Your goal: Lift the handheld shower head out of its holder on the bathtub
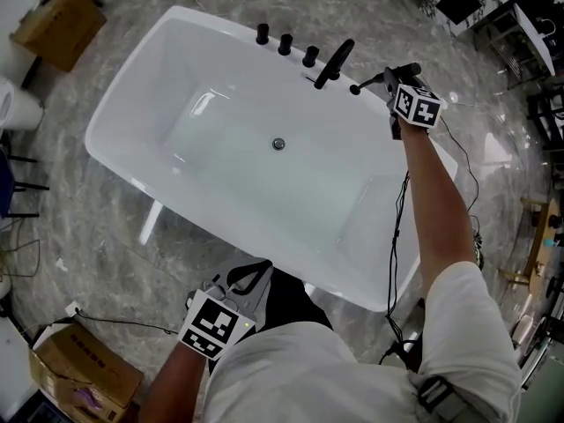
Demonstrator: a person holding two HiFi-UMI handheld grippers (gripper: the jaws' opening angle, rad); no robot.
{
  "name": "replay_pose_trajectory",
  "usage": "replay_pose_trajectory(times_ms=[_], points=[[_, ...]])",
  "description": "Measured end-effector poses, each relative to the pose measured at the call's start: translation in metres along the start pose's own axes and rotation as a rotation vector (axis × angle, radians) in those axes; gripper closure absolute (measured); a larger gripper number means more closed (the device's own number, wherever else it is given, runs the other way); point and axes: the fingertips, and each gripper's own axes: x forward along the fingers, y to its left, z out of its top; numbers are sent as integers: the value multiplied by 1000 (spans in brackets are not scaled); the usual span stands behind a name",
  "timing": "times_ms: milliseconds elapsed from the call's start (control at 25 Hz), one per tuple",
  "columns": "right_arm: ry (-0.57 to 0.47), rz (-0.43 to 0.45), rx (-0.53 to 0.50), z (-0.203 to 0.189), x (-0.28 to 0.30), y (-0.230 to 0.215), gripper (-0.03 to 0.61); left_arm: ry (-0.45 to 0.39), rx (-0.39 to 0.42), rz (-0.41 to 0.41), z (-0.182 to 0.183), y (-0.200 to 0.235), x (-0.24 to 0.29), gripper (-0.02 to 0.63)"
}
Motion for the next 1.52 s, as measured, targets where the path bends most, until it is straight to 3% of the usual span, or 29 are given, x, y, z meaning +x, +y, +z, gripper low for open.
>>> replay_pose_trajectory(times_ms=[440, 1520], points=[[-67, -1, -28, 52, -65, 16, 431, -34, 45, 15, 3, -14, -40, 607], [-214, 25, -167, 140, -241, 92, 431, -99, 115, 38, -38, -50, -126, 607]])
